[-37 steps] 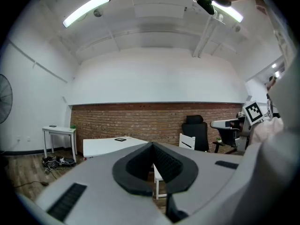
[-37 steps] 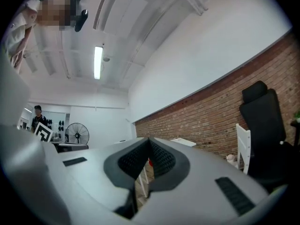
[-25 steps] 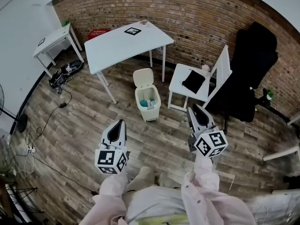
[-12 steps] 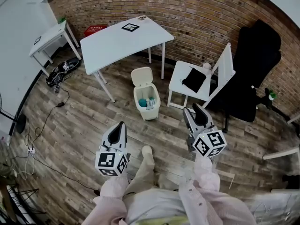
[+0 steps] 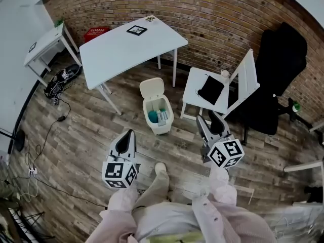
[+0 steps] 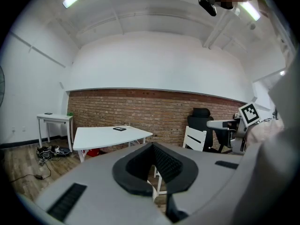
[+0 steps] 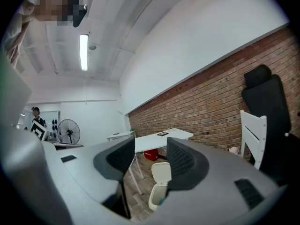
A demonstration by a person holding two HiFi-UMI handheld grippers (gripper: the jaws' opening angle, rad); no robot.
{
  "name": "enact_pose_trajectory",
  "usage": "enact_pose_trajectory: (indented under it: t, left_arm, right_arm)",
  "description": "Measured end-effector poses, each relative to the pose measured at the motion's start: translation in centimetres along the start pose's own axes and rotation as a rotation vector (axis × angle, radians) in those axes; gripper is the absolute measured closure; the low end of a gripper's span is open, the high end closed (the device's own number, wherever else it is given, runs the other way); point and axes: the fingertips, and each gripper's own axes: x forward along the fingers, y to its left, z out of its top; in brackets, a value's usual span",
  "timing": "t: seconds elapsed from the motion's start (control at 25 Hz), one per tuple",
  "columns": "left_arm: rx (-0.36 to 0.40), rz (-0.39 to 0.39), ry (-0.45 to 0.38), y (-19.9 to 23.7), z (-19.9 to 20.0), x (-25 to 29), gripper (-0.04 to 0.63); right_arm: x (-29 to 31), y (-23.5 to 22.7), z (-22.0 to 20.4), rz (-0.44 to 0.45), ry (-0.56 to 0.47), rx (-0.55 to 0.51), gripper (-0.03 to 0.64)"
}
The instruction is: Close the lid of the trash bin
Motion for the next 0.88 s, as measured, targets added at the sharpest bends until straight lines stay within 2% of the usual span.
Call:
enact_pose_trajectory:
  t: [0.52,0.88]
  left_arm:
    - [-0.028,-0.06,0.002,5.5,1.5,7.8,0.603]
    - [-0.059,-0.037,0.038,7.8,0.3,9.4,0.603]
  right_arm:
    - [8.3,-0.9,0.3,-0.009,0.052,0.015,0.422]
    - [11.7,-1.3,-1.0,0.0,0.092,0.029,0.422]
